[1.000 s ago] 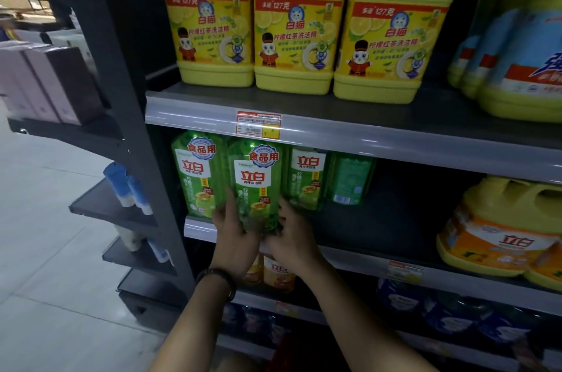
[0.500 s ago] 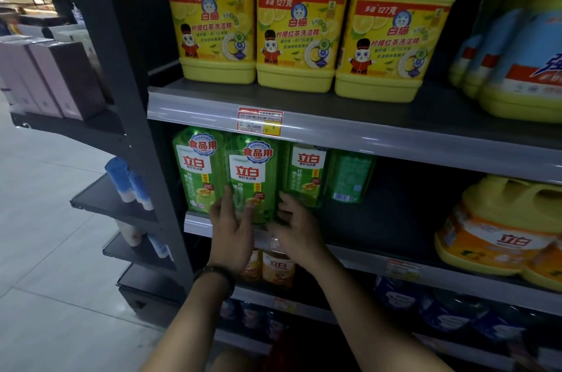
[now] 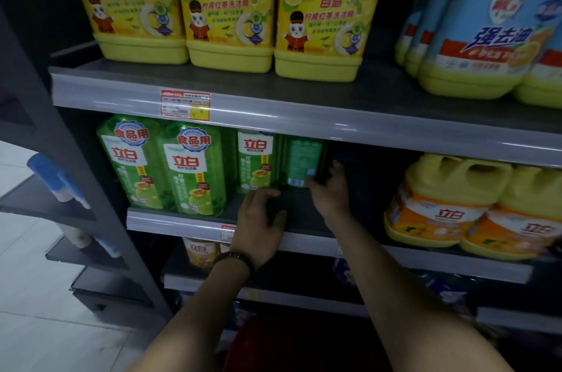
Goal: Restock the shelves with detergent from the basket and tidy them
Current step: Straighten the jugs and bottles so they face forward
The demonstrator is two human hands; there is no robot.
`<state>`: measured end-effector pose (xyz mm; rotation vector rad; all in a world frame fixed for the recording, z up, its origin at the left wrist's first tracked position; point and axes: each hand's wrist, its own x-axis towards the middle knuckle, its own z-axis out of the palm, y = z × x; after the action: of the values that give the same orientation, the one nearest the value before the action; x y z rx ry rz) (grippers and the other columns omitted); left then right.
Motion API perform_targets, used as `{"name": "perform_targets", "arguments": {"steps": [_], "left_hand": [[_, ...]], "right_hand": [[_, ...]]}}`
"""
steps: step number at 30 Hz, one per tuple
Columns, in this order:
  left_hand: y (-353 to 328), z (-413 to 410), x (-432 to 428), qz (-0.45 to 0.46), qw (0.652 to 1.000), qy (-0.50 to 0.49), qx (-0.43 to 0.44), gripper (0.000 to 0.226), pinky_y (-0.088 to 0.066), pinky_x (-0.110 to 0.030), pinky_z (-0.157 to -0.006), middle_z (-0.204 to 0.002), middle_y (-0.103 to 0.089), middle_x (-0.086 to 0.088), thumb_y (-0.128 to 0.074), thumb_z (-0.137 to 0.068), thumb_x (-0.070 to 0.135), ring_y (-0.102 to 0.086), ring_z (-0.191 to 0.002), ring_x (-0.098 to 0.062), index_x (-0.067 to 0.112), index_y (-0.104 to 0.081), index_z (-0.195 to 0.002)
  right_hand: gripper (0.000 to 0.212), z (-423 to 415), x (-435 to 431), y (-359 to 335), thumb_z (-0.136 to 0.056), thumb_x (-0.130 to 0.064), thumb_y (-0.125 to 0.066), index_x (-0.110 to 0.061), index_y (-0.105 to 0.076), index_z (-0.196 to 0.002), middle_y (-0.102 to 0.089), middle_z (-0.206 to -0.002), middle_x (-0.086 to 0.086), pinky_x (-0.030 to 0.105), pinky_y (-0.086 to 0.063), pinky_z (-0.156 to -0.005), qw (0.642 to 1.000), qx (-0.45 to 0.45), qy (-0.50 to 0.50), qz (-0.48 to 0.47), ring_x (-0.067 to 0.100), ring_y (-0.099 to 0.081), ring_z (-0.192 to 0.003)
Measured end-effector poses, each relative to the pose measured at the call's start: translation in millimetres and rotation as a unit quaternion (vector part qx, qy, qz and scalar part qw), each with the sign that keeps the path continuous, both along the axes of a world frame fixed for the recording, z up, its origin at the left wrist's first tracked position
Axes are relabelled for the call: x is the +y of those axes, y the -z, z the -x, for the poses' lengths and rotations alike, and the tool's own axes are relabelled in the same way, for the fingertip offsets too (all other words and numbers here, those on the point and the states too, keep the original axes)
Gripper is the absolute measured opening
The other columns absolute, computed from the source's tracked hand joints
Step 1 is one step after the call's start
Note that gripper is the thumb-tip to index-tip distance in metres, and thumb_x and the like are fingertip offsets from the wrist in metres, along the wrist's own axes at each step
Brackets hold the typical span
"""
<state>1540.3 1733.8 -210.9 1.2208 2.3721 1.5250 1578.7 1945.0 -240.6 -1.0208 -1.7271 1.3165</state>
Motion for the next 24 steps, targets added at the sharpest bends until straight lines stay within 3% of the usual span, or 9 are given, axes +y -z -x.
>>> {"name": "perform_targets", "arguments": {"steps": [6,9,11,13,15,16,20,22,24], "left_hand": [[8,-1,14,0.024,1.000,-0.001,0.008,0.038,-0.049,-0.038,-0.101,-0.126,-0.058,-0.003,-0.072,-0.090,0.010,-0.060,-0.114,-0.025,0.019,-0.063,-0.126],[11,2,13,0.021,1.000,-0.006,0.014,0.036,-0.046,-0.031,-0.097,-0.122,-0.058,0.000,-0.072,-0.090,0.008,-0.061,-0.112,-0.022,0.020,-0.064,-0.124],[12,3,11,0.015,1.000,-0.007,0.017,0.036,-0.047,-0.031,-0.098,-0.120,-0.058,0.001,-0.072,-0.089,0.006,-0.062,-0.111,-0.022,0.019,-0.064,-0.121],[13,4,10,0.010,1.000,-0.008,0.017,0.035,-0.050,-0.035,-0.098,-0.118,-0.059,0.001,-0.073,-0.089,0.005,-0.063,-0.110,-0.022,0.019,-0.065,-0.120],[13,4,9,0.008,1.000,-0.007,0.016,0.035,-0.051,-0.036,-0.098,-0.118,-0.058,0.001,-0.073,-0.088,0.005,-0.063,-0.109,-0.022,0.019,-0.065,-0.119],[13,3,9,0.009,1.000,-0.005,0.013,0.035,-0.050,-0.036,-0.098,-0.118,-0.057,0.001,-0.073,-0.088,0.005,-0.062,-0.109,-0.022,0.019,-0.065,-0.119],[12,1,9,0.015,1.000,0.000,0.010,0.033,-0.050,-0.036,-0.099,-0.119,-0.056,0.001,-0.073,-0.090,0.007,-0.061,-0.109,-0.022,0.020,-0.066,-0.120],[12,0,8,0.018,1.000,0.003,0.008,0.033,-0.050,-0.036,-0.100,-0.120,-0.056,0.001,-0.073,-0.091,0.007,-0.061,-0.111,-0.022,0.019,-0.067,-0.121],[13,-1,9,0.016,1.000,0.002,0.001,0.033,-0.051,-0.037,-0.100,-0.121,-0.055,0.001,-0.073,-0.092,0.008,-0.061,-0.112,-0.021,0.020,-0.066,-0.122]], "right_hand": [[0.066,-2,-16,-26,-0.080,-0.004,-0.086,-0.013,-0.057,-0.139,-0.073,-0.122,0.007,0.033,-0.057,-0.095,0.998,-0.002,-0.064,0.011,0.023,-0.071,-0.109],[0.061,0,-9,-27,-0.082,0.000,-0.085,-0.012,-0.057,-0.135,-0.072,-0.120,0.008,0.036,-0.057,-0.096,0.997,-0.016,-0.069,0.010,0.023,-0.070,-0.106],[0.063,1,-3,-23,-0.083,-0.004,-0.086,-0.012,-0.056,-0.138,-0.072,-0.122,0.007,0.037,-0.057,-0.096,0.996,-0.027,-0.076,0.024,0.023,-0.070,-0.107],[0.074,6,10,-7,-0.079,-0.026,-0.090,-0.026,-0.052,-0.142,-0.069,-0.127,0.006,0.040,-0.058,-0.100,0.996,-0.053,-0.069,0.008,0.025,-0.069,-0.112],[0.077,13,30,14,-0.065,-0.050,-0.089,-0.043,-0.051,-0.132,-0.067,-0.127,0.003,0.048,-0.058,-0.101,0.995,-0.085,-0.055,-0.012,0.027,-0.067,-0.115],[0.074,12,32,13,-0.063,-0.051,-0.089,-0.044,-0.052,-0.127,-0.067,-0.125,0.003,0.050,-0.059,-0.100,0.994,-0.096,-0.056,-0.013,0.027,-0.067,-0.115],[0.066,-2,13,-23,-0.075,-0.017,-0.094,-0.026,-0.050,-0.123,-0.072,-0.120,0.005,0.053,-0.059,-0.098,0.994,-0.074,-0.078,0.007,0.027,-0.071,-0.107],[0.064,-5,10,-19,-0.073,-0.017,-0.096,-0.028,-0.048,-0.114,-0.073,-0.116,0.006,0.055,-0.060,-0.095,0.994,-0.066,-0.081,-0.002,0.027,-0.073,-0.104],[0.067,-9,5,-14,-0.069,-0.029,-0.097,-0.030,-0.050,-0.115,-0.074,-0.116,0.003,0.052,-0.062,-0.092,0.994,-0.073,-0.079,-0.020,0.025,-0.074,-0.103]]}}
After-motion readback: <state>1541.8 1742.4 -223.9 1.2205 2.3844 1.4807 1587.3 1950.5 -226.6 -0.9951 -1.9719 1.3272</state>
